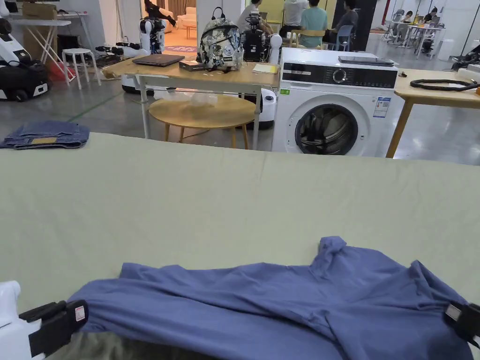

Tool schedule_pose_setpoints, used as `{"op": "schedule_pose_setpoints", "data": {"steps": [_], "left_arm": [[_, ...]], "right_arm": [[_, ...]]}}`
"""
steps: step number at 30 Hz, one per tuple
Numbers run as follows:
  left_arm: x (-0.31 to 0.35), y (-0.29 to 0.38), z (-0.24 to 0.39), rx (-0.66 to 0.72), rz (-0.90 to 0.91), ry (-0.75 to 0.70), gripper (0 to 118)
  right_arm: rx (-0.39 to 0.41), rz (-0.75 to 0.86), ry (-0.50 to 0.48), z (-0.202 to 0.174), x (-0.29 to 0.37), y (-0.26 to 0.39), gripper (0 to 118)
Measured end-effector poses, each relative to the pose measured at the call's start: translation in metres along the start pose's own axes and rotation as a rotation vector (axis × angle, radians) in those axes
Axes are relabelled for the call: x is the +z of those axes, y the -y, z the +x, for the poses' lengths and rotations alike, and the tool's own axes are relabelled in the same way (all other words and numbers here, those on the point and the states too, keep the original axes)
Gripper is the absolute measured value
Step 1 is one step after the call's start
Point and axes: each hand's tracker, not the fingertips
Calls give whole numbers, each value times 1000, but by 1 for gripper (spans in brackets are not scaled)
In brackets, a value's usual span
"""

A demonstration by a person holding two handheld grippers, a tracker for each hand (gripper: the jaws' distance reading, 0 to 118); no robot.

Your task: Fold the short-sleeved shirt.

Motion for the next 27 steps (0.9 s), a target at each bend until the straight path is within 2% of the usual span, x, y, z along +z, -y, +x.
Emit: {"op": "schedule_pose_setpoints", "data": {"steps": [6,9,12,13,14,15,16,17,21,27], "left_arm": [[64,52,-19,-13,-71,16,0],[80,77,-16,-22,-113,-1,0],[78,94,-17,-46,-148,-15,2],[74,100,-17,-68,-200,-38,21],[71,106,-16,-110,-217,-66,40],[71,110,-15,-161,-221,-97,44],[71,114,-13,-188,-218,-117,47],[73,115,-11,-199,-225,-123,50],[90,102,6,-182,-112,-72,50],[124,52,68,-316,113,-21,50]], "right_arm": [[-60,-34,3,36,101,68,2],[-66,-43,83,47,132,101,2],[-37,-103,155,56,130,124,3],[-51,-112,155,61,127,130,11],[-50,-143,172,63,121,136,29],[-36,-141,203,65,119,140,50],[-4,-116,238,67,118,143,62],[19,-115,243,69,119,144,62],[40,-56,169,63,135,131,62],[238,116,4,9,174,97,62]]}}
